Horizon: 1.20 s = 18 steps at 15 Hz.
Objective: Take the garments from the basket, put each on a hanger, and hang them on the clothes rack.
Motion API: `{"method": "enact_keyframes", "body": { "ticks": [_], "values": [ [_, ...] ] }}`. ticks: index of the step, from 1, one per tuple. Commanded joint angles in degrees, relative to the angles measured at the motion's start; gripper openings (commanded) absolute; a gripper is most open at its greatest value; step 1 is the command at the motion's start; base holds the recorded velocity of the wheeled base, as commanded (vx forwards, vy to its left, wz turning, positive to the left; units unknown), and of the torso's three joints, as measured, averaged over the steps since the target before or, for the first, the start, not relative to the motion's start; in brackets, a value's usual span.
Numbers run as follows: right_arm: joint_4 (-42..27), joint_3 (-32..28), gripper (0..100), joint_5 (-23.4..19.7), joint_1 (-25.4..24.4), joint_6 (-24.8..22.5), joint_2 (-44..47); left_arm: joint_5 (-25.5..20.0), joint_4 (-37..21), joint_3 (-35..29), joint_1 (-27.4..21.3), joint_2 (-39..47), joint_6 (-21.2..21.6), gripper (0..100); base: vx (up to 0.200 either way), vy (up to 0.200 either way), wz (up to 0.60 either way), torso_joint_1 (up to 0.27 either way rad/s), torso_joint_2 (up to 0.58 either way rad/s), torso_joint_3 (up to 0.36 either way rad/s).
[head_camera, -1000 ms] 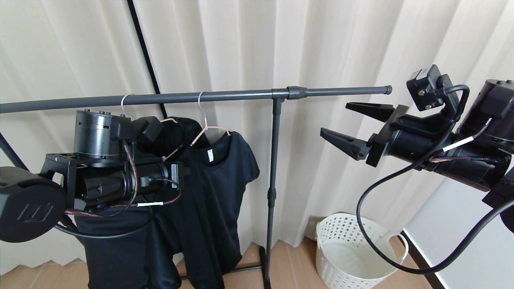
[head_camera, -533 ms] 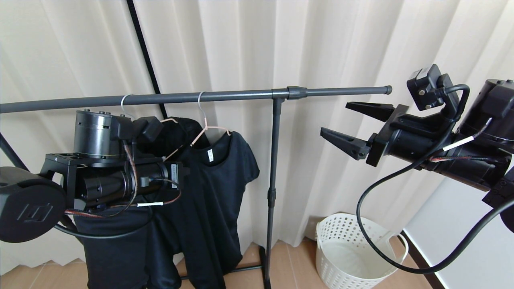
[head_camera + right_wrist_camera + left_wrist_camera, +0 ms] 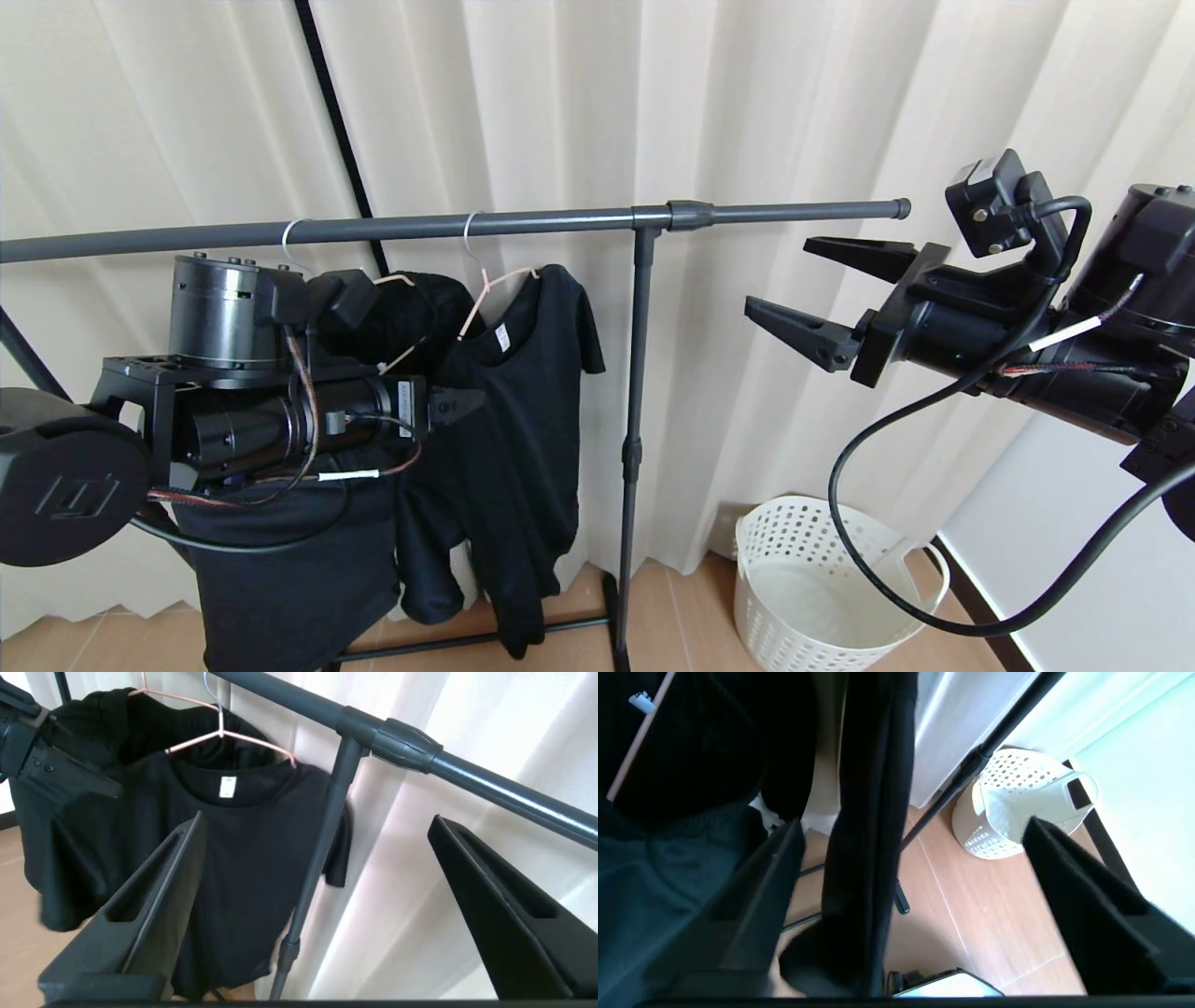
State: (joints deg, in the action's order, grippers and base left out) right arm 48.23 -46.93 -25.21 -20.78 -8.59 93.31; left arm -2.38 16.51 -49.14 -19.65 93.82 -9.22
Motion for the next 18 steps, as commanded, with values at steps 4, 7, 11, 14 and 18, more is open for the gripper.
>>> {"method": "enact_keyframes", "body": {
  "ticks": [4, 7, 11, 14, 18],
  "values": [
    [0.03, 0.00, 100, -0.01, -0.05, -0.02, 0.03, 0.00, 0.02, 0.01, -0.04, -0.13, -0.01, 100, 0.000, 0.000, 0.00, 0.000, 0.00, 0.000],
    [0.03, 0.00, 100, -0.01, -0.05, -0.02, 0.03, 0.00, 0.02, -0.08, 0.05, -0.74, -0.01, 100, 0.000, 0.000, 0.00, 0.000, 0.00, 0.000],
    [0.03, 0.18, 100, -0.01, -0.05, -0.02, 0.03, 0.27, -0.42, 1.94, 0.05, -7.95, 0.25, 100, 0.000, 0.000, 0.00, 0.000, 0.00, 0.000],
    [0.38, 1.58, 100, -0.01, -0.13, -0.02, -0.49, 0.27, -0.33, 7.92, 0.05, -14.19, 0.25, 100, 0.000, 0.000, 0.00, 0.000, 0.00, 0.000],
    [0.55, 7.12, 100, -0.01, -0.22, -0.02, -5.06, 0.27, -0.42, 17.41, 0.23, -25.18, 0.08, 100, 0.000, 0.000, 0.00, 0.000, 0.00, 0.000]
  ]
}}
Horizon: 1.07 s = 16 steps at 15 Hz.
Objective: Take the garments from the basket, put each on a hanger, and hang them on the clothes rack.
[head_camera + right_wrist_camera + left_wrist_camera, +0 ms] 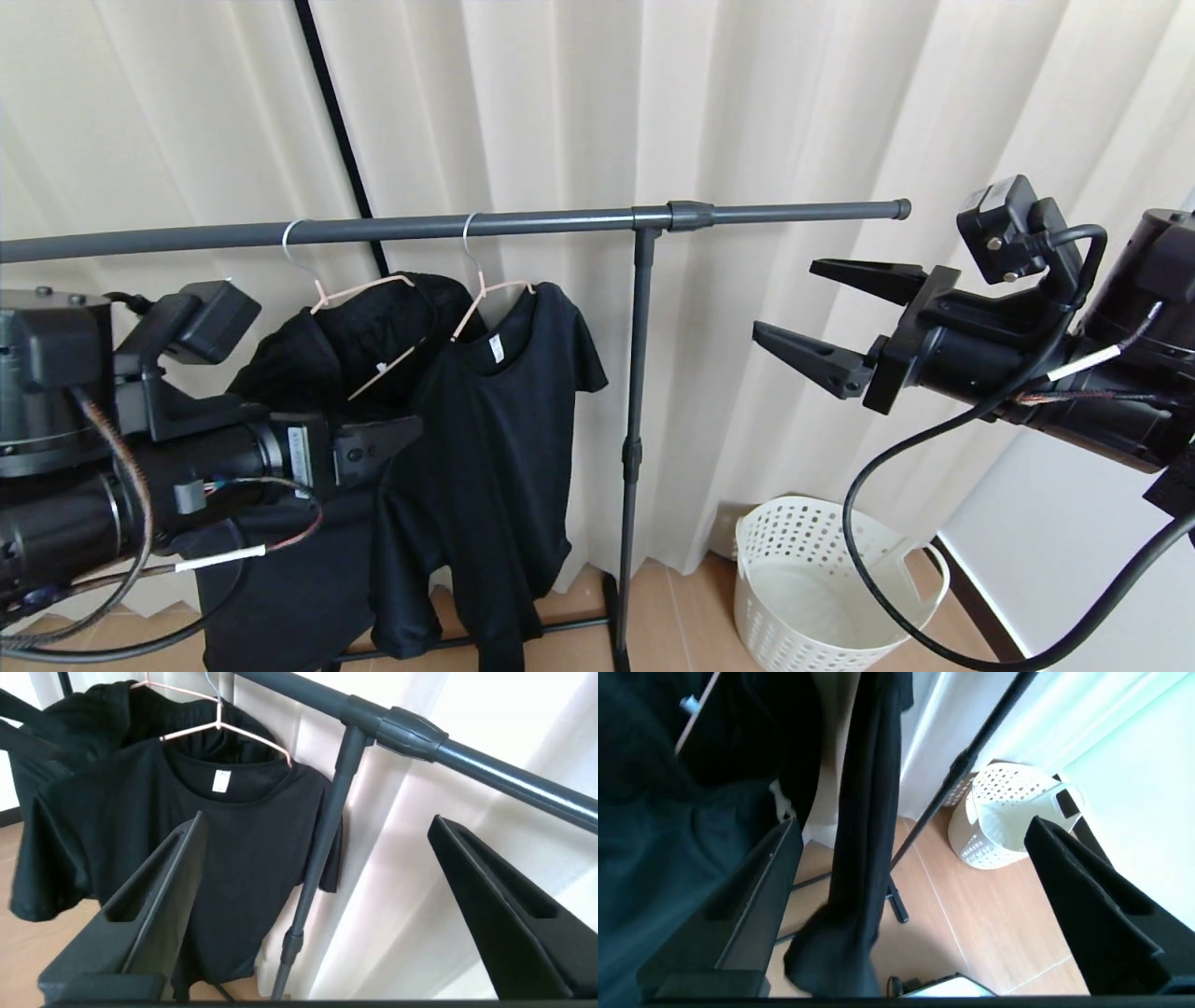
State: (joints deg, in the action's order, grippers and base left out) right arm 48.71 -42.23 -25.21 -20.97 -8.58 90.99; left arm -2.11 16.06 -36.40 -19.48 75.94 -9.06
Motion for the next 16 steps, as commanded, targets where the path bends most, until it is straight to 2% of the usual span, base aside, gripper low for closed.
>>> {"method": "enact_keyframes", "body": {
  "ticks": [1, 3, 4, 5, 6, 8, 10, 12, 14, 15, 16],
  "values": [
    [0.07, 3.03, 100, -0.01, -0.04, -0.03, -3.45, 0.00, 0.03, 5.64, 0.06, -8.61, -0.08, 100, 0.000, 0.000, 0.00, 0.000, 0.00, 0.000],
    [-0.02, 7.42, 100, 0.42, 0.23, 0.06, -7.76, 0.00, -0.50, 9.24, 0.06, -14.06, 0.18, 100, 0.000, 0.000, 0.00, 0.000, 0.00, 0.000],
    [-0.02, 12.52, 100, 2.09, 0.14, -0.03, -11.54, -0.09, -0.76, 12.58, 0.06, -16.96, 0.44, 100, 0.000, 0.000, 0.00, 0.000, 0.00, 0.000],
    [-0.02, 14.63, 100, 2.45, 0.05, -0.03, -12.86, -0.09, -0.67, 13.99, -0.03, -17.93, 0.53, 100, 0.000, 0.000, 0.00, 0.000, 0.00, 0.000],
    [0.07, 21.31, 100, 2.89, -0.21, -0.73, -17.69, -0.09, -0.50, 18.21, -0.12, -21.44, 0.80, 100, 0.000, 0.000, 0.00, 0.000, 0.00, 0.000],
    [-0.11, 28.17, 100, 3.06, -0.21, -1.09, -23.49, -0.09, -0.59, 23.04, -0.12, -27.07, 1.24, 100, 0.000, 0.000, 0.00, 0.000, 0.00, 0.000],
    [-0.37, 35.28, 100, 3.24, -0.21, -1.09, -29.64, -0.09, -0.59, 29.11, -0.03, -35.94, 2.29, 100, 0.000, 0.000, 0.00, 0.000, 0.00, 0.000],
    [-0.81, 41.26, 100, 5.61, -0.21, -1.17, -35.36, -0.09, -1.29, 32.97, 0.06, -46.49, 2.64, 100, 0.000, 0.000, 0.00, 0.000, 0.00, 0.000],
    [-0.99, 42.23, 100, 8.34, -0.21, -1.17, -38.52, 1.14, -4.81, 33.85, 1.11, -53.35, 3.96, 100, 0.000, 0.000, 0.00, 0.000, 0.00, 0.000],
    [-4.07, 42.23, 100, 9.30, -0.13, -1.09, -41.07, 1.76, -9.29, 33.68, 2.08, -56.60, 5.01, 100, 0.000, 0.000, 0.00, 0.000, 0.00, 0.000],
    [-10.31, 42.23, 100, 9.65, -0.13, -1.09, -46.43, 1.76, -15.09, 33.50, 2.52, -60.91, 6.16, 100, 0.000, 0.000, 0.00, 0.000, 0.00, 0.000]
  ]
}}
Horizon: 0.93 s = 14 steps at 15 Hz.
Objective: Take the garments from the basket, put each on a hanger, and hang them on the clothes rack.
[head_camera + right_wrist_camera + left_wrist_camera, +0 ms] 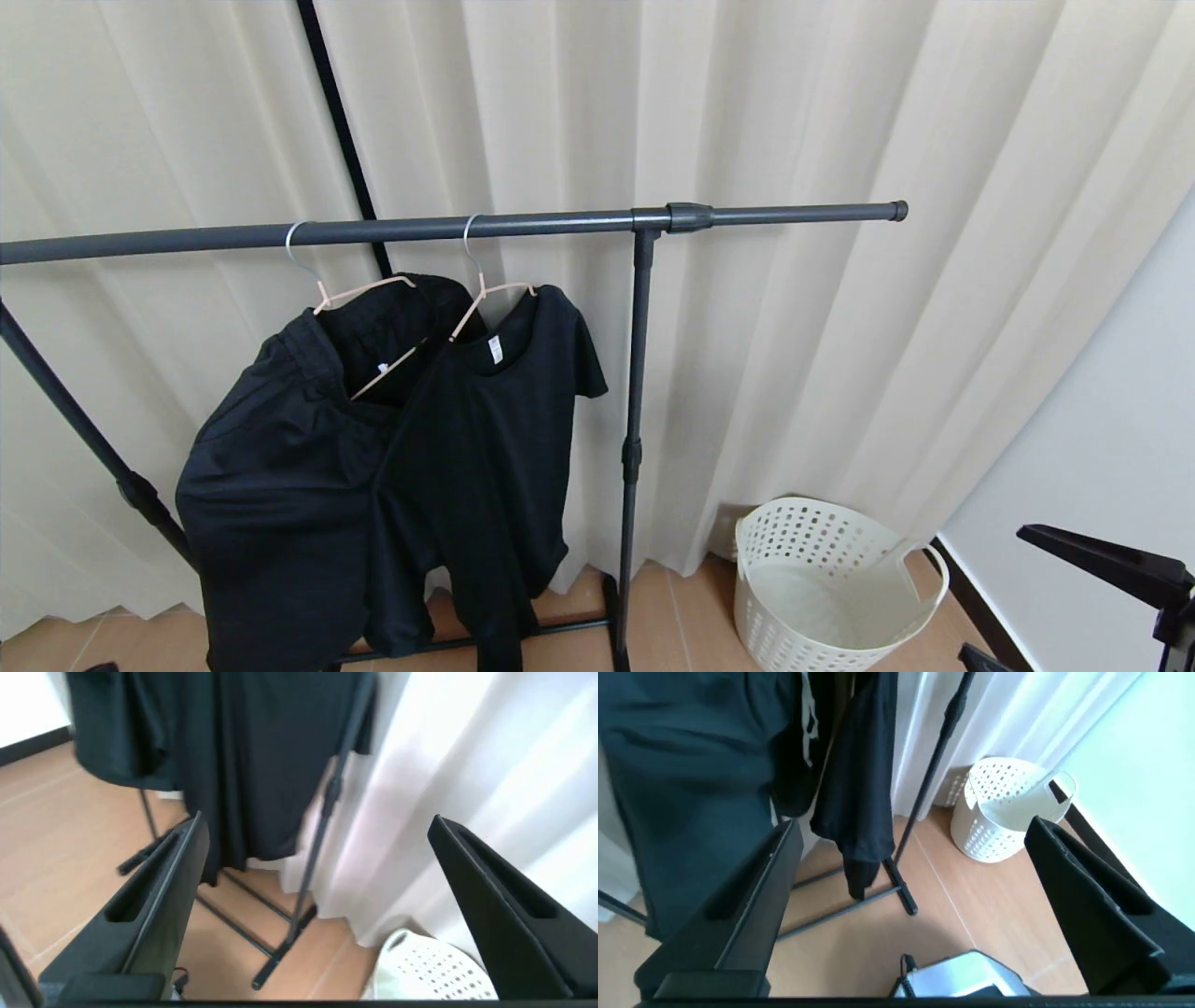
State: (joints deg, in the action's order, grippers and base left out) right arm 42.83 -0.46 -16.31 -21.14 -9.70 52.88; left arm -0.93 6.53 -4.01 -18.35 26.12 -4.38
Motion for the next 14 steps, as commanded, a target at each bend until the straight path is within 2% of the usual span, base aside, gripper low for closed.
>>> {"method": "enact_keyframes", "body": {
  "ticks": [1, 4, 6, 8, 10, 11, 13, 14],
  "values": [
    [-13.03, 0.46, 100, 0.84, 0.04, 0.04, -15.44, 0.57, -10.67, 1.11, 1.30, -15.67, 1.74, 100, 0.000, 0.000, 0.00, 0.000, 0.00, 0.000],
    [-29.55, 0.46, 100, 1.63, 0.48, -0.05, -30.91, 1.54, -12.95, 0.50, 1.47, -18.30, 1.56, 100, 0.000, 0.000, 0.00, 0.000, 0.00, 0.000],
    [-36.06, 0.46, 100, 6.29, 0.66, 0.12, -38.47, 1.81, -12.95, 0.50, 1.47, -18.21, 1.65, 100, 0.000, 0.000, 0.00, 0.000, 0.00, 0.000],
    [-37.20, 0.46, 100, 8.05, 1.36, 1.88, -41.90, 1.98, -13.04, 0.50, 1.47, -18.21, 1.56, 100, 0.000, 0.000, 0.00, 0.000, 0.00, 0.000],
    [-37.29, 0.46, 100, 14.03, 4.35, 4.34, -45.59, 3.83, -13.13, 0.41, 2.44, -18.13, 1.65, 100, 0.000, 0.000, 0.00, 0.000, 0.00, 0.000],
    [-37.29, 0.46, 100, 15.34, 5.41, 5.13, -47.61, 4.62, -13.13, 0.50, 3.41, -18.04, 1.74, 100, 0.000, 0.000, 0.00, 0.000, 0.00, 0.000],
    [-37.02, 0.46, 100, 19.39, 5.41, 7.68, -47.87, 4.97, -13.21, 0.50, 7.54, -18.13, 2.62, 100, 0.000, 0.000, 0.00, 0.000, 0.00, 0.000],
    [-37.11, 0.46, 100, 19.74, 5.41, 7.86, -47.87, 4.88, -13.13, 0.50, 10.96, -18.48, 4.38, 100, 0.000, 0.000, 0.00, 0.000, 0.00, 0.000]
  ]
}}
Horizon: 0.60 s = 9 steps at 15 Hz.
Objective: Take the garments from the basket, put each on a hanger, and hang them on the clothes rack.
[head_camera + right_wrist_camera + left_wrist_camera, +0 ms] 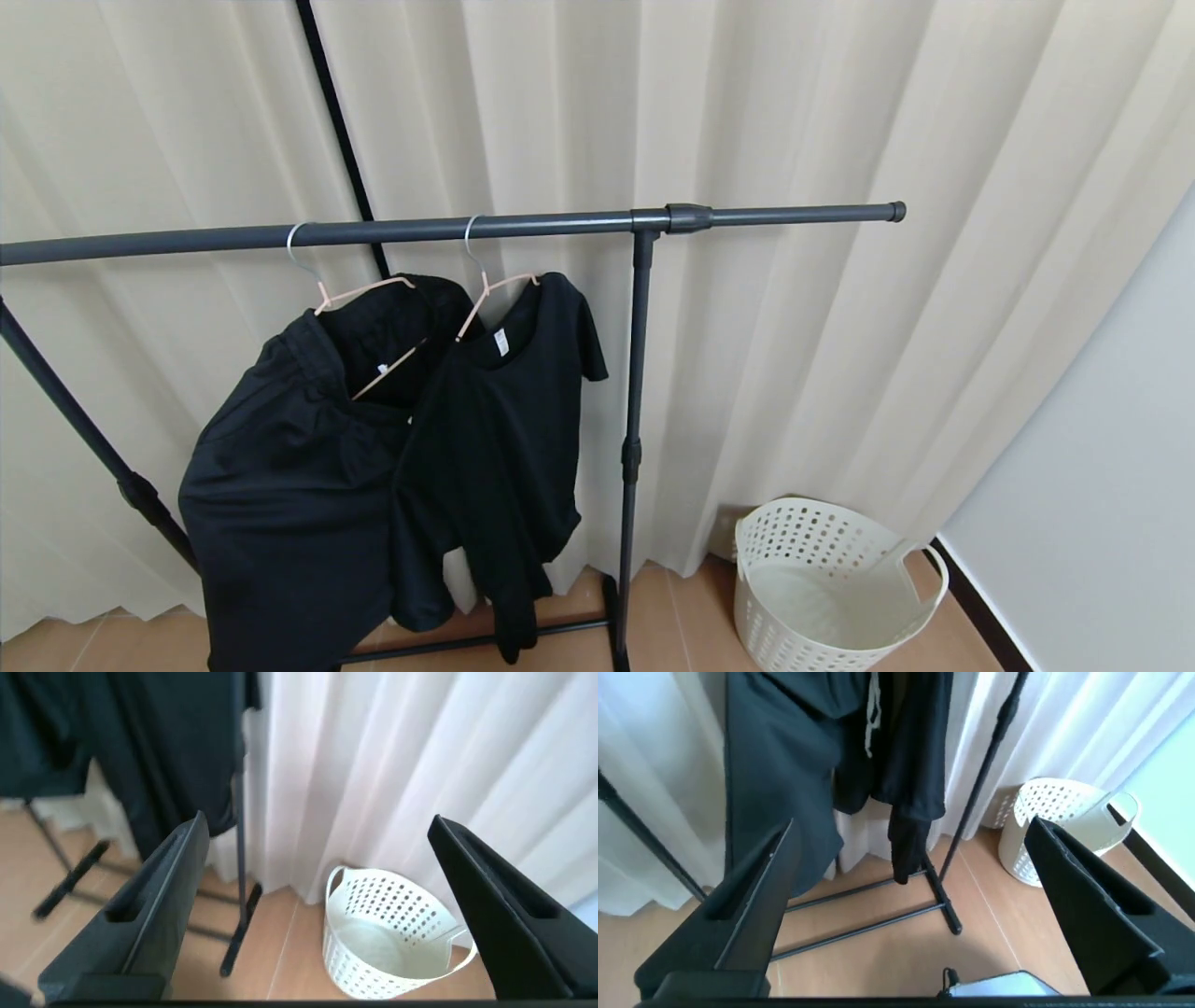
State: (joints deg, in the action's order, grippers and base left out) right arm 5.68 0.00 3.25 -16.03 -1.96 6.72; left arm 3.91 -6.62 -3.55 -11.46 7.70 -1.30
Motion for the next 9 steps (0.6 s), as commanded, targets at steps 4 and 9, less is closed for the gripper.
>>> {"method": "enact_keyframes", "body": {
  "ticks": [4, 9],
  "values": [
    [-0.14, 0.00, 100, 0.17, -0.49, -0.50, -4.08, -0.75, 0.20, 0.65, 11.20, -5.07, 9.30, 100, 0.000, 0.000, 0.00, 0.000, 0.00, 0.000],
    [-0.14, 0.00, 100, 0.88, -0.84, 0.38, -5.05, -6.46, 1.96, 1.70, 11.20, -7.53, 1.22, 100, 0.000, 0.000, 0.00, 0.000, 0.00, 0.000]
  ]
}}
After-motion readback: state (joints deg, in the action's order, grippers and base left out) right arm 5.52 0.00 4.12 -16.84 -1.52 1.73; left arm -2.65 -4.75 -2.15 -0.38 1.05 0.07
